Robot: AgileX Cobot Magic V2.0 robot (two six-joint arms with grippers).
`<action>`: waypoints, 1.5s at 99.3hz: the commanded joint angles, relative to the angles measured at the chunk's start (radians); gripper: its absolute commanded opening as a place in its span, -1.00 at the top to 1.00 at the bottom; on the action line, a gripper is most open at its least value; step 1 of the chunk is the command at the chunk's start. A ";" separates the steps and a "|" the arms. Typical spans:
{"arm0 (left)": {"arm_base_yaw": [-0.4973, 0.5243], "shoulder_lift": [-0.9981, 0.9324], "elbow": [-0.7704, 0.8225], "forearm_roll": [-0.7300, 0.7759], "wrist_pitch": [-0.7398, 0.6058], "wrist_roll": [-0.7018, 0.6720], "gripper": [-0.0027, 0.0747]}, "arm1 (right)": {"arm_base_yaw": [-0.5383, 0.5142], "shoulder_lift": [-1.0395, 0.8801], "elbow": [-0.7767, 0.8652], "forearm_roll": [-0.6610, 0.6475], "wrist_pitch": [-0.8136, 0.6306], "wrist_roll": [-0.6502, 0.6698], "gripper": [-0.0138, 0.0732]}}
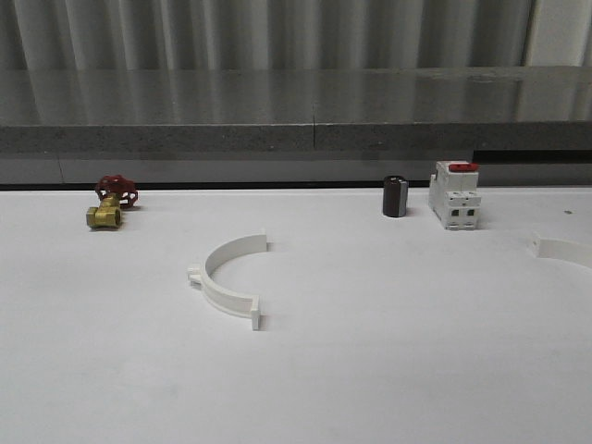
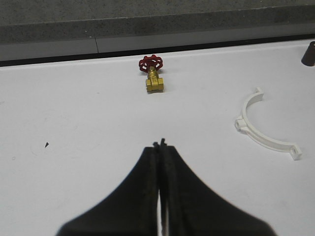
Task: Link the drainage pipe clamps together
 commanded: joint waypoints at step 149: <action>0.001 0.003 -0.027 -0.004 -0.068 -0.002 0.98 | -0.118 1.197 -0.648 0.019 0.149 -0.168 -0.58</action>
